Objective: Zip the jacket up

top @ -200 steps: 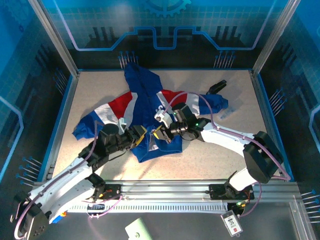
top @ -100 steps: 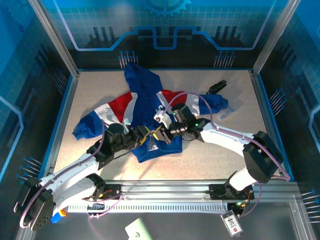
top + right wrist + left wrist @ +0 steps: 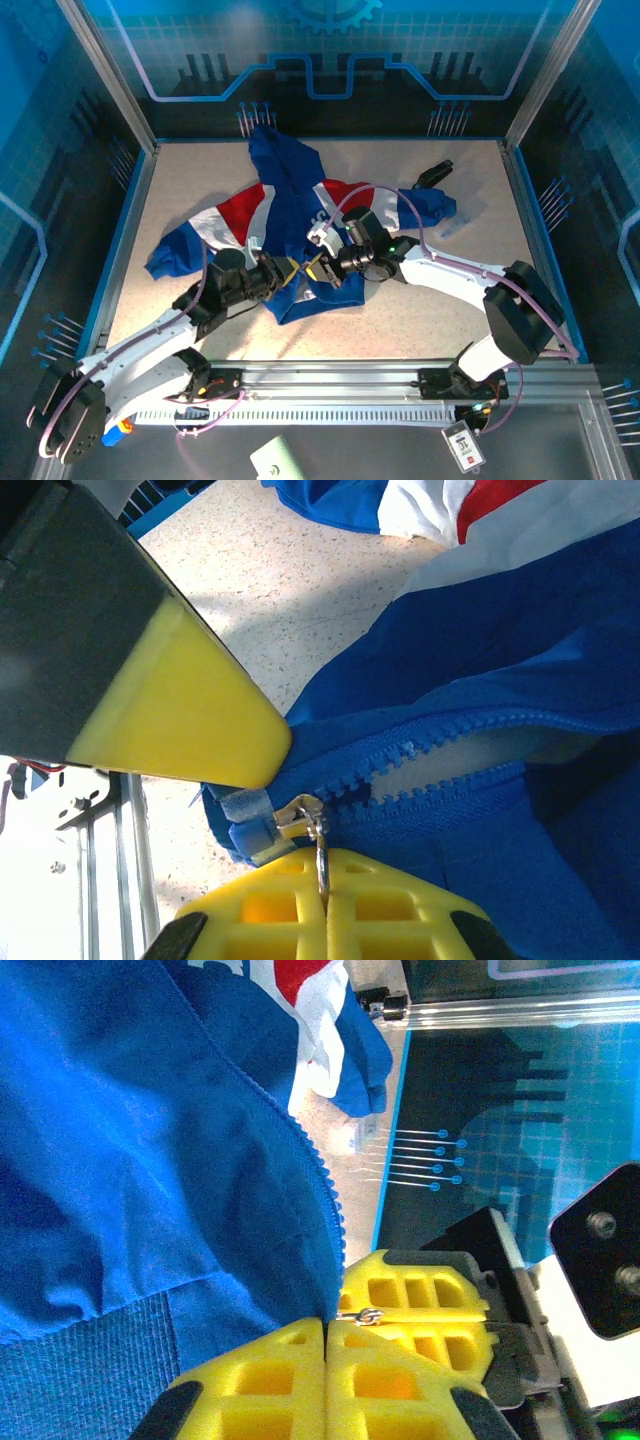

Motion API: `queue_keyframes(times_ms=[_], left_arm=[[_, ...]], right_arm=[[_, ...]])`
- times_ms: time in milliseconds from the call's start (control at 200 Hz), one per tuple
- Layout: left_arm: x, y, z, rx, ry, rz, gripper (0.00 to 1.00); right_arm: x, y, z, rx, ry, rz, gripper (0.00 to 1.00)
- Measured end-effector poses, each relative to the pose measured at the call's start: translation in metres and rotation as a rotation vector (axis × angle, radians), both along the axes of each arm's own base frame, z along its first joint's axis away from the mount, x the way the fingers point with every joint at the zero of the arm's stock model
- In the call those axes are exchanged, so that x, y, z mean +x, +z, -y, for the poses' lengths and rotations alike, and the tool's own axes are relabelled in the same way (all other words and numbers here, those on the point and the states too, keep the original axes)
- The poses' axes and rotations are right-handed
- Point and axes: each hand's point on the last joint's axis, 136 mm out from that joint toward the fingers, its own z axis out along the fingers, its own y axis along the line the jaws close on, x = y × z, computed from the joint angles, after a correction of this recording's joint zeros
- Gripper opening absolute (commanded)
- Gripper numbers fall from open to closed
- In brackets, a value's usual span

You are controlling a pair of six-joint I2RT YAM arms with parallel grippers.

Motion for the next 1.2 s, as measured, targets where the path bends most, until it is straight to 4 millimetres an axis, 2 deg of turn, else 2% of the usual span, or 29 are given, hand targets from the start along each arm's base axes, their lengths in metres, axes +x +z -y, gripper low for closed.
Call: queue_keyframes(times_ms=[105,400,570,750,1201], left_arm=[[-0.003,0.002,-0.001,0.058,-0.029,0.016,0.0],[-0.014,0.023,0.002,0.291,-0.193,0.151,0.0],[-0.023,0.008,0.002,0.41,-0.275,0.173,0.0],[-0.031,-0.007,-0.001,0.455,-0.313,0.17,0.0],[-0.035,-0.013,-0.003,0.496,-0.35,0.183,0.0]], right_arm=[[-0.002,0.002,-0.002,-0.006,0.011,-0.011,0.0],[-0.005,0.01,-0.007,-0.031,0.053,-0.055,0.0],[-0.005,0.0,-0.006,-0.079,0.053,-0.102,0.0],[-0.005,-0.013,0.0,-0.132,0.033,-0.13,0.0],[0.006,-0.017,-0.002,-0.153,0.003,-0.132,0.0]])
